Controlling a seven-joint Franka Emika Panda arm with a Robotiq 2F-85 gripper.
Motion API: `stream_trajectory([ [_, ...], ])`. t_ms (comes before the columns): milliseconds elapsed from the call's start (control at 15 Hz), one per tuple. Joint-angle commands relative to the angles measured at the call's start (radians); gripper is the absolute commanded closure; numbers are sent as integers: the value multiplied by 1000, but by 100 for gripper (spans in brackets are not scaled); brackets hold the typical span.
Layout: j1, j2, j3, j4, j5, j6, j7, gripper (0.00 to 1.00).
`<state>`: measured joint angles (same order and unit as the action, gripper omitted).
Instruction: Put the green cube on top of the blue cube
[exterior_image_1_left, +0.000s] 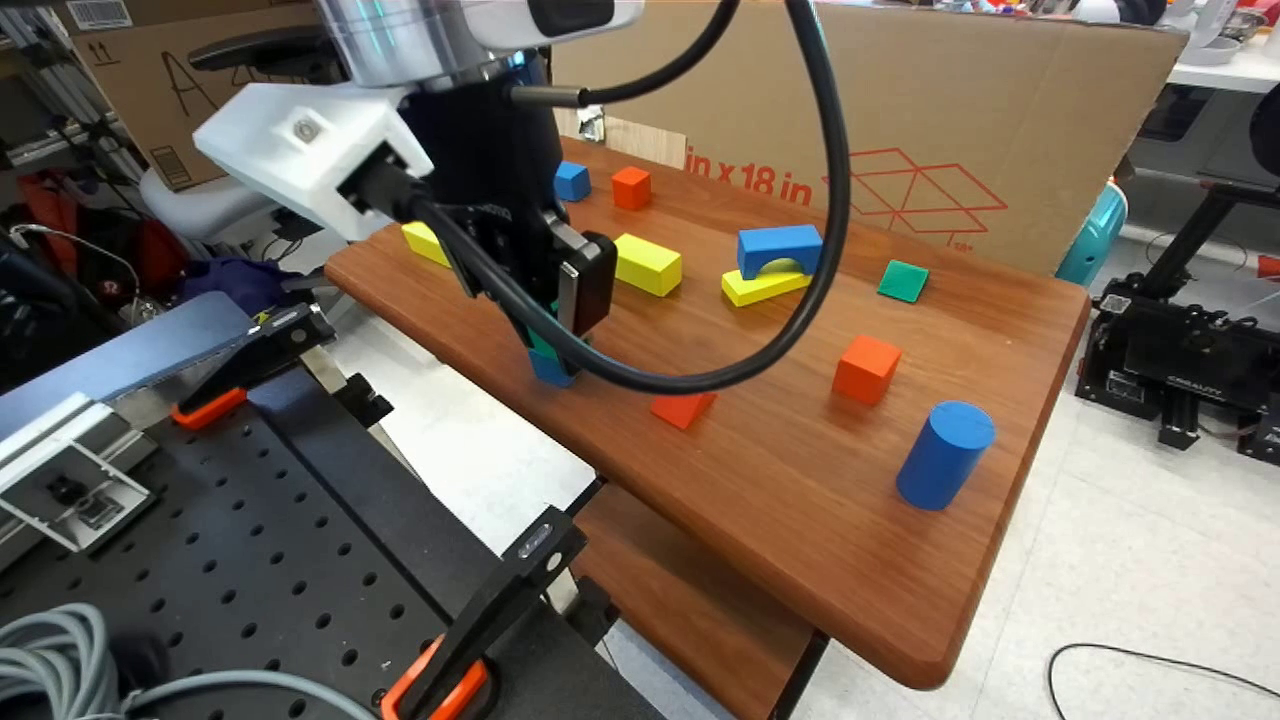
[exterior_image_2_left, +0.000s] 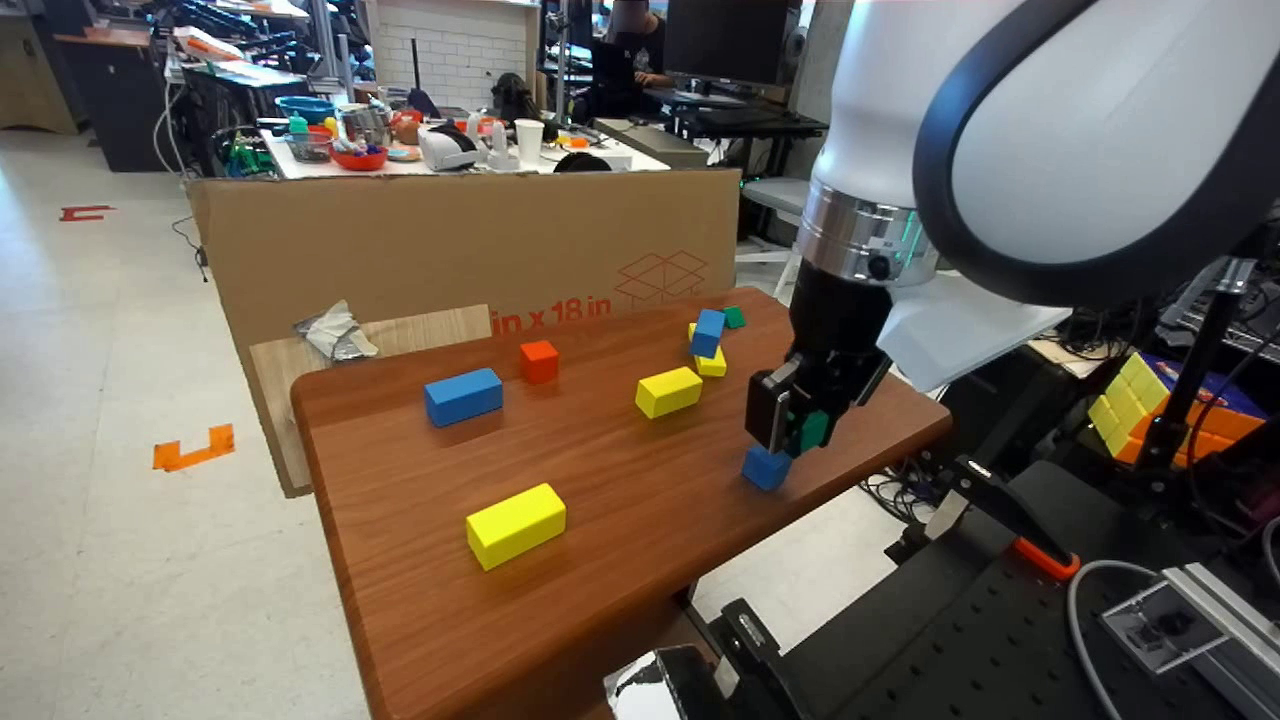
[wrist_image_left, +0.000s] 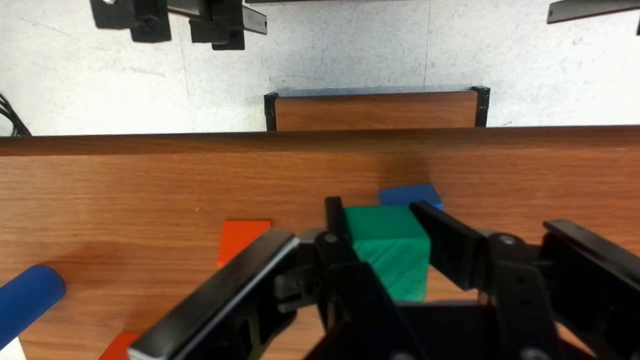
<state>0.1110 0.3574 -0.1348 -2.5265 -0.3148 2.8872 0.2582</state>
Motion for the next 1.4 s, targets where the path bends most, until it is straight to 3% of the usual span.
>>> stream_trajectory([
  [0, 6, 31, 14, 24, 57, 32, -39, 88],
  [667, 5, 63, 41, 57, 107, 17, -82, 88],
  [800, -2, 52, 50, 54, 116, 8, -92, 37],
  [933, -5, 48, 56, 52, 126, 4, -96, 33],
  [1200, 2, 27, 56, 41, 138, -6, -92, 4],
  [1333, 7, 12, 55, 37, 138, -10, -90, 0],
])
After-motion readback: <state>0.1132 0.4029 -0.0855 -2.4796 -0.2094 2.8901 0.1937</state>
